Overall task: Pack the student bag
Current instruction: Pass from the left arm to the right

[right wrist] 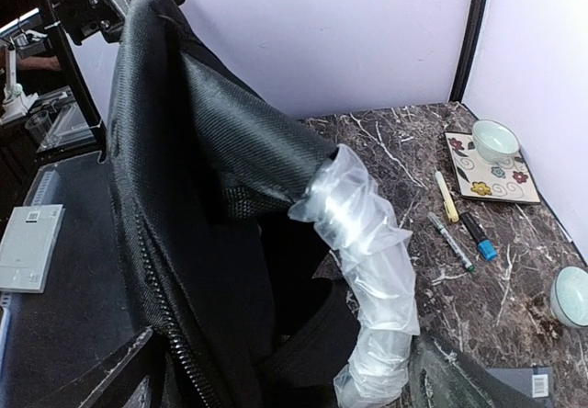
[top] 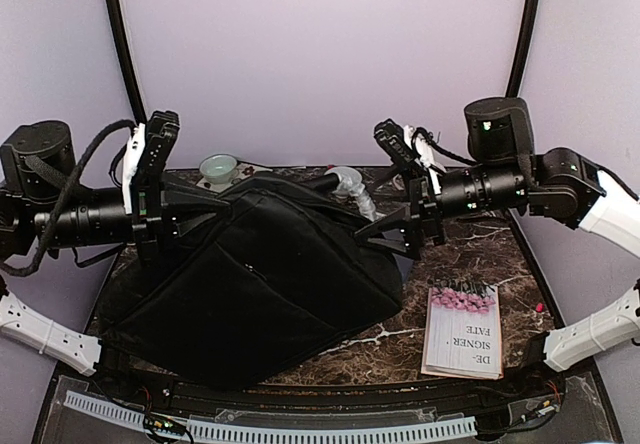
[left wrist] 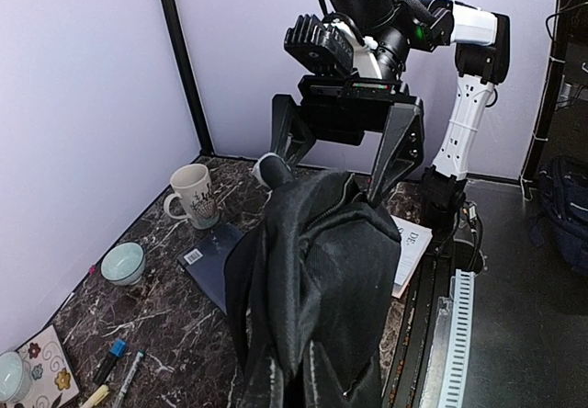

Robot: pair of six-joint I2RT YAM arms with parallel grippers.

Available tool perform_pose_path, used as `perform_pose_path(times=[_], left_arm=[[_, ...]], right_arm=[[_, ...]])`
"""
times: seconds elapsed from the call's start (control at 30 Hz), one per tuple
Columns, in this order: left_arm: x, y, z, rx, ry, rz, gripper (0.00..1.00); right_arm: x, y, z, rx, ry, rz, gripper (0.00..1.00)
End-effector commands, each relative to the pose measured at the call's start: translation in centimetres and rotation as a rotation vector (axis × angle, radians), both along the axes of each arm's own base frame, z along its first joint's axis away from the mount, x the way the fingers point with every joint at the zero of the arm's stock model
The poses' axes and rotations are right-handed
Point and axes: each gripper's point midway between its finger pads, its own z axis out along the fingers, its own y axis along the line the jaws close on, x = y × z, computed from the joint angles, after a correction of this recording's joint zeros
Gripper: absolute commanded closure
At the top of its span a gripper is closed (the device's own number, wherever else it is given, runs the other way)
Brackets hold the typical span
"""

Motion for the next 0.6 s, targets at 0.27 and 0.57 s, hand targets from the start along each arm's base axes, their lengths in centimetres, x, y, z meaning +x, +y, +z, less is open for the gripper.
perform_pose_path(times=[0.27,0.57], left_arm=[[-1.2,-2.0,1.7,-0.062,0.041,-0.085,1.00],[-1.8,-4.1,2.4,-0.021,0.022,-0.148,1.00]], right_arm=[[-0.7,0.7,1.9,0.054,-0.096,0.069,0.02],[-3.1,2.2,-2.4,-0.028,0.088,0.223,0.19]])
